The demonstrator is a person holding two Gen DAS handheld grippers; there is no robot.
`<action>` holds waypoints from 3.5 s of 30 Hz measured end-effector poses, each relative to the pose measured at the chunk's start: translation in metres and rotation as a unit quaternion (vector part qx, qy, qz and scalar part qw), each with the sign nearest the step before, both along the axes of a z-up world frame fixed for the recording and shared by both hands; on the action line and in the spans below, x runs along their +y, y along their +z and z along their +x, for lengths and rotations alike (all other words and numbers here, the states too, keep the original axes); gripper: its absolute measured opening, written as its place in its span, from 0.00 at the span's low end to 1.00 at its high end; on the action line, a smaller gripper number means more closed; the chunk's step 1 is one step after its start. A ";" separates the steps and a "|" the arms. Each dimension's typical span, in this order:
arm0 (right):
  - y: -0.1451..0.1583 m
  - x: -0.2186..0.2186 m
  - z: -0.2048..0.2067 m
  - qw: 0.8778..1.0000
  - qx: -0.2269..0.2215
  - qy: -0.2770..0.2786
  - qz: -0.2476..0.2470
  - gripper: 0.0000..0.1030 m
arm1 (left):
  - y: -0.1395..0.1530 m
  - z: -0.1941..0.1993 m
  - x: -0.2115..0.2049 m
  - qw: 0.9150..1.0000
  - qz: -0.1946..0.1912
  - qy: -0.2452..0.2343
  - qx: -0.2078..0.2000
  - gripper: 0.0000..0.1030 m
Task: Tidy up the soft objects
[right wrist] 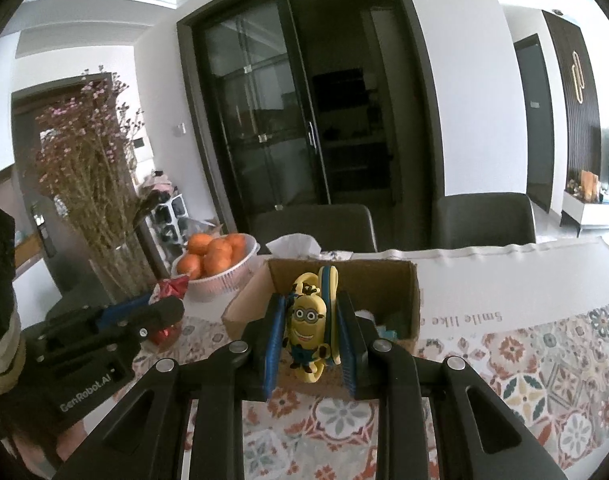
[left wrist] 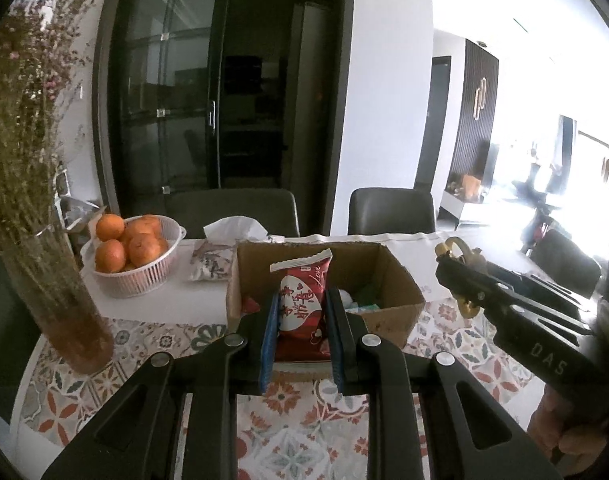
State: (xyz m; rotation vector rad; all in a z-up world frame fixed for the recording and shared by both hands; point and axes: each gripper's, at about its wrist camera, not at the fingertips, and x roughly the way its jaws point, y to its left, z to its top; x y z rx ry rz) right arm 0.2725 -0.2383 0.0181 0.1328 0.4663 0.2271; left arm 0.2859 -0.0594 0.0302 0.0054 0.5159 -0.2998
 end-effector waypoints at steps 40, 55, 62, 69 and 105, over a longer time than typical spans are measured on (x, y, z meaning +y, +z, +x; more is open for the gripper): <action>-0.060 -0.022 0.180 0.983 0.185 -0.005 -0.012 0.27 | -0.063 0.173 -0.037 0.985 0.074 -0.030 0.153 0.24; -0.054 -0.029 0.174 0.979 0.194 -0.047 -0.032 0.41 | -0.047 0.151 -0.025 0.986 0.086 0.017 0.139 0.42; -0.035 -0.027 0.137 0.983 0.174 -0.054 -0.032 0.41 | -0.020 0.106 -0.020 0.990 0.093 0.031 0.103 0.50; -0.007 -0.020 0.081 0.987 0.140 -0.062 -0.050 0.41 | 0.003 0.051 -0.011 0.992 0.087 0.042 0.081 0.54; 0.012 0.019 -0.202 0.992 0.036 -0.085 -0.083 0.77 | 0.009 -0.234 0.034 0.996 0.060 0.065 -0.002 0.83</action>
